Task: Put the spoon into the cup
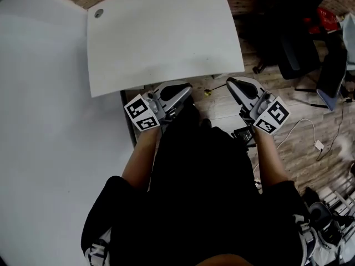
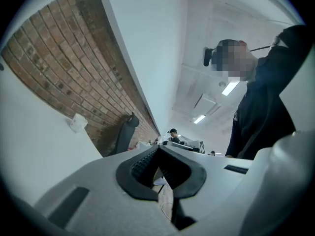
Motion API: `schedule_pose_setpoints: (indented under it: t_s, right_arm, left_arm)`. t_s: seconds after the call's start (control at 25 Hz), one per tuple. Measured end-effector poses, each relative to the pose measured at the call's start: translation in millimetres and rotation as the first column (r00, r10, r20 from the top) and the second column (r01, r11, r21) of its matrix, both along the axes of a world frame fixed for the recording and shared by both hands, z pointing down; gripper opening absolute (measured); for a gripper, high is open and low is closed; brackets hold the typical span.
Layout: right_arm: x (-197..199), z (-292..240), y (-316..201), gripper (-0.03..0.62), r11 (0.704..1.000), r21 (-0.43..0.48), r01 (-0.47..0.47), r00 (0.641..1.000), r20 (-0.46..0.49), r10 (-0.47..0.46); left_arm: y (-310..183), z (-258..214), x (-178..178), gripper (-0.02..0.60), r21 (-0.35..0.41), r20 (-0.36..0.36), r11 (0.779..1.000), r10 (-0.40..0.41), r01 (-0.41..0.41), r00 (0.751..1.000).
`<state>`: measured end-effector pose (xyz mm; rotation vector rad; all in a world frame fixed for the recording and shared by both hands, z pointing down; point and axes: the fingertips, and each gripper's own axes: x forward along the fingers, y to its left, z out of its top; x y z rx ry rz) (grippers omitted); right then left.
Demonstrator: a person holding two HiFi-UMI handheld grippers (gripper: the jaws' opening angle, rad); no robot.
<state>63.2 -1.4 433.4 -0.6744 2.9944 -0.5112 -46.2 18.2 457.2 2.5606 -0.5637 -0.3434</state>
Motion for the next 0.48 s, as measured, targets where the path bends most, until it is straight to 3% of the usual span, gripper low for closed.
schedule_pose_setpoints:
  t_s: [0.08, 0.28, 0.48]
  right_arm:
    - [15, -9, -27, 0.009, 0.999, 0.038, -0.018, 1.000, -0.020, 0.019]
    - [-21, -44, -53, 0.009, 0.993, 0.104, -0.055, 0.997, -0.040, 0.059]
    - [-28, -63, -50, 0.009, 0.981, 0.155, -0.120, 0.985, -0.103, 0.137]
  left_arm:
    - [-26, -3, 14, 0.015, 0.030, -0.017, 0.999, 0.013, -0.013, 1.000]
    - [-48, -23, -23, 0.015, 0.025, -0.092, 0.998, 0.062, -0.060, 0.994]
    - [-39, -33, -39, 0.015, 0.041, -0.095, 0.993, 0.116, -0.112, 0.989]
